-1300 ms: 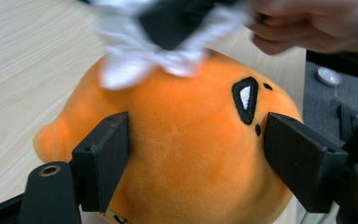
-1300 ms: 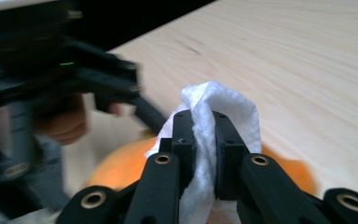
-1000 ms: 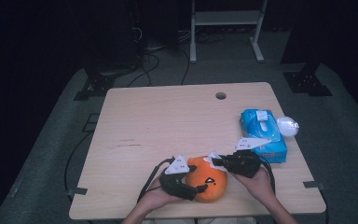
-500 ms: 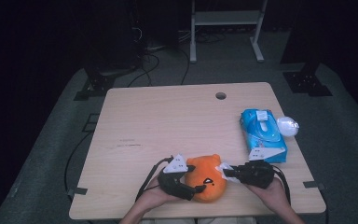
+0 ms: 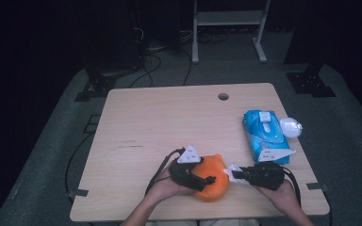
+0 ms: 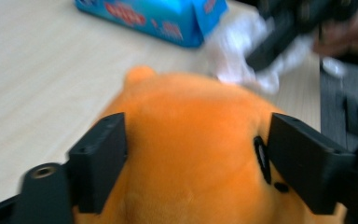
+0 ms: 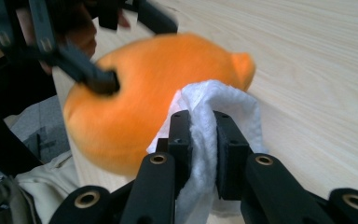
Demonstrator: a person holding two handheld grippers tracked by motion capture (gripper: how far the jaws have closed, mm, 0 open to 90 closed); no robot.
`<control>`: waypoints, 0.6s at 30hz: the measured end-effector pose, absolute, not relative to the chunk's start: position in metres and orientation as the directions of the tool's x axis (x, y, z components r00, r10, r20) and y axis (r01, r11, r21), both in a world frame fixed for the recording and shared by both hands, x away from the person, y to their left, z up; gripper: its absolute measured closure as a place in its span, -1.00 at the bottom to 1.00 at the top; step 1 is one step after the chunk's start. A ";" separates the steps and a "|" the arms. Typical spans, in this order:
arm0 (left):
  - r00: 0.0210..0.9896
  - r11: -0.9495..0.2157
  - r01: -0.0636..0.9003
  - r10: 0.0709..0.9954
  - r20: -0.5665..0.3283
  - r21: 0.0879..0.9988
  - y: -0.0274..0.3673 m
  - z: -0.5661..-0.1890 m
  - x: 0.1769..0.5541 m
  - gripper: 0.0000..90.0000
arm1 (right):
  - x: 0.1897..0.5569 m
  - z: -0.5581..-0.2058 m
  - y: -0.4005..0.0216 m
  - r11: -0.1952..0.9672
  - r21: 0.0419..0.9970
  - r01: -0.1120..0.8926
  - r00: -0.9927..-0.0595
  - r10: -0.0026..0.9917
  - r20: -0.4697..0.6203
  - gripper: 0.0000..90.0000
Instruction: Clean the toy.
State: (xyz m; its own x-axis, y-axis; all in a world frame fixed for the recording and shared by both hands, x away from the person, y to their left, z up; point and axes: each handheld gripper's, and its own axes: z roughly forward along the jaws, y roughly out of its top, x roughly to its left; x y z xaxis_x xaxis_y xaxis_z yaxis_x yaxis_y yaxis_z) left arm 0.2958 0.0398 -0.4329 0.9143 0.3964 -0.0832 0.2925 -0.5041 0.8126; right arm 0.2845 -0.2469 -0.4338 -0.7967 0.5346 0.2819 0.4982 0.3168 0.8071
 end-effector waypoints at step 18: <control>0.872 -0.429 0.187 0.487 0.052 0.884 0.057 -0.406 0.289 0.35 | 0.297 -0.445 -0.267 0.326 0.799 0.505 -0.758 0.610 0.231 0.46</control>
